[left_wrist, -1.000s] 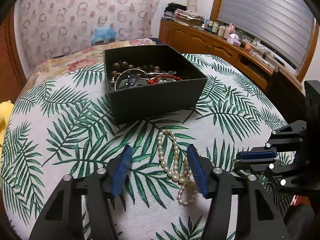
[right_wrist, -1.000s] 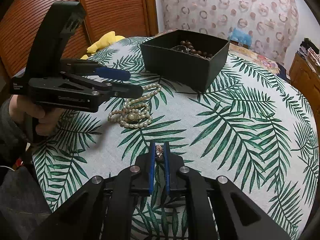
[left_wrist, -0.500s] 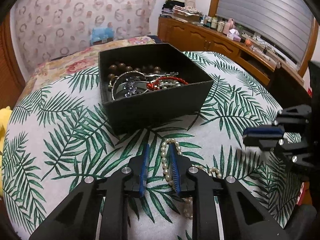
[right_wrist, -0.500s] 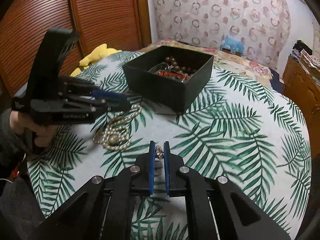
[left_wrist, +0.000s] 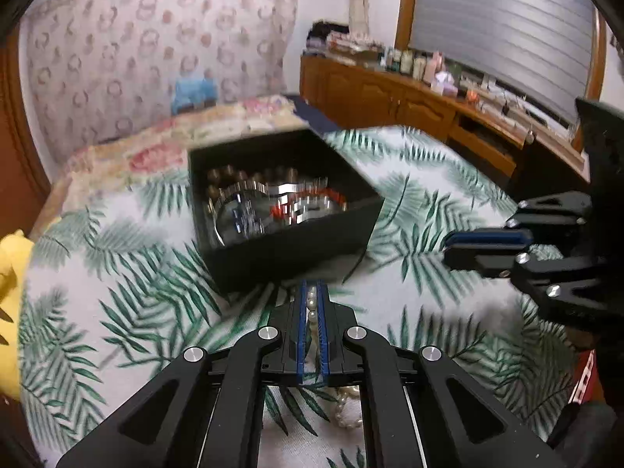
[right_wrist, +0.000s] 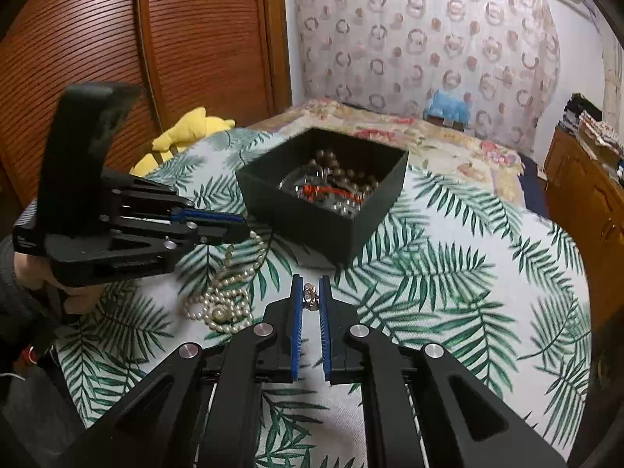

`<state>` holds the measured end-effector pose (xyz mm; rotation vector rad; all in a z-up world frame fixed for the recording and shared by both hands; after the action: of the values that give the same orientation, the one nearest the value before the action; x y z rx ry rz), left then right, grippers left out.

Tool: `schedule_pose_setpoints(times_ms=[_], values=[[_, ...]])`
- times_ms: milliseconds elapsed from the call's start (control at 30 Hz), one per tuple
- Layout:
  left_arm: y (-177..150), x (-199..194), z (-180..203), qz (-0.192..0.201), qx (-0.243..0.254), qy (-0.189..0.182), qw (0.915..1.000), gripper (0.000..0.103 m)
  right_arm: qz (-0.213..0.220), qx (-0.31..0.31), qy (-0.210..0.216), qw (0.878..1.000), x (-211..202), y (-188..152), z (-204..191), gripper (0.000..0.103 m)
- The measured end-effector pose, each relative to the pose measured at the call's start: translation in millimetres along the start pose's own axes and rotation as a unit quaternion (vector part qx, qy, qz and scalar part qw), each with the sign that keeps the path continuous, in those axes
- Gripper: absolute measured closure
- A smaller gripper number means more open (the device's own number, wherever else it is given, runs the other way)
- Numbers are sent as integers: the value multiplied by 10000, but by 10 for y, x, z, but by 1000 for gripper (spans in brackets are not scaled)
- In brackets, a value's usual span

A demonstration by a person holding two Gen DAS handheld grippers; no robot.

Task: Organize jewelry
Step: 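Lower the necklace into the box with left tool while right tool drops the ring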

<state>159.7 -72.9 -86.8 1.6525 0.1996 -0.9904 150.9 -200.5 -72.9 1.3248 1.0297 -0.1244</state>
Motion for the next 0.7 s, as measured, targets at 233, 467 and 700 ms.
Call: schedule_pose_setpoints(times_ms=[233, 467, 700], values=[[384, -482, -2, 656, 15, 156, 9977, 99, 325, -111, -81, 9994, -171, 231, -60, 94], [753, -838, -24, 1119, 121, 289, 9932, 99, 570, -187, -122, 9981, -263, 483, -69, 94], [1047, -1065, -102, 1431, 114, 338, 9891, 99, 579, -199, -115, 9981, -194, 661, 7, 94]])
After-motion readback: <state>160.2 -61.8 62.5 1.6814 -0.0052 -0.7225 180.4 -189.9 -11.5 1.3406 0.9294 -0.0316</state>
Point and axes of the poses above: each gripper's, at about its wrist camera, not at the fingertips, and x roughly the way its jaws point, z to its right, y to its top, the point moved 5 cm from there along x, roughly the way its jaws point, and after that the axes turned 5 degrees about x, right-handed, at the moved point
